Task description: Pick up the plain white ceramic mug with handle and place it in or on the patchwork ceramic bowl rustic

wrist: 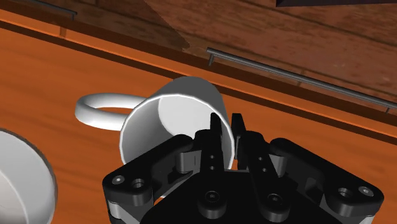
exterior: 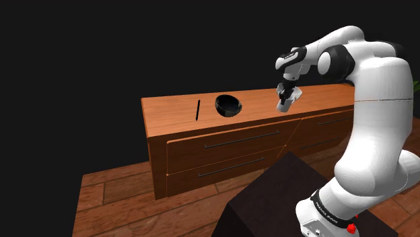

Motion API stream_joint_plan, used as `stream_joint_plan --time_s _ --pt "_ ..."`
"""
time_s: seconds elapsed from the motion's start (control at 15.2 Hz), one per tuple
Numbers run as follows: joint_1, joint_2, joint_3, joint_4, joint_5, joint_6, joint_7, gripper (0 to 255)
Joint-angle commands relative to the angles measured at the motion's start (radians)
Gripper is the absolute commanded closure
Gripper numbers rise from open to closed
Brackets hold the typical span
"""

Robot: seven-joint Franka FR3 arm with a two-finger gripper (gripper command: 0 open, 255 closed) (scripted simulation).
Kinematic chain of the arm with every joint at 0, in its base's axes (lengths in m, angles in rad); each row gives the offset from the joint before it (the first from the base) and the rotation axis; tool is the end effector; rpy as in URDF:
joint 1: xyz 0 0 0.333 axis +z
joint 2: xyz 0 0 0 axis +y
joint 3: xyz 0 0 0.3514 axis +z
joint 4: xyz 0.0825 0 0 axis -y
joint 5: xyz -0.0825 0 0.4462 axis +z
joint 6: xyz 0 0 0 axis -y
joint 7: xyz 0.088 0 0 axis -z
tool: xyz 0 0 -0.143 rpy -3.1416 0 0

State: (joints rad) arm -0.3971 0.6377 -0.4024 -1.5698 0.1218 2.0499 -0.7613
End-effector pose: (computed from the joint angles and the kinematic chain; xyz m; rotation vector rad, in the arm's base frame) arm 0.5550 -0.5080 0.2423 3.1084 -0.0644 -0.2636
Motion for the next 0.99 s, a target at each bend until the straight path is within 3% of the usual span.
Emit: stream_joint_plan --time_s 0.0,0.92 --pt "0.003 -0.014 -0.003 0.005 -0.005 -0.019 0.001 255" --pt "0.011 -0.091 -0.022 0.079 -0.032 -0.166 0.003 255"
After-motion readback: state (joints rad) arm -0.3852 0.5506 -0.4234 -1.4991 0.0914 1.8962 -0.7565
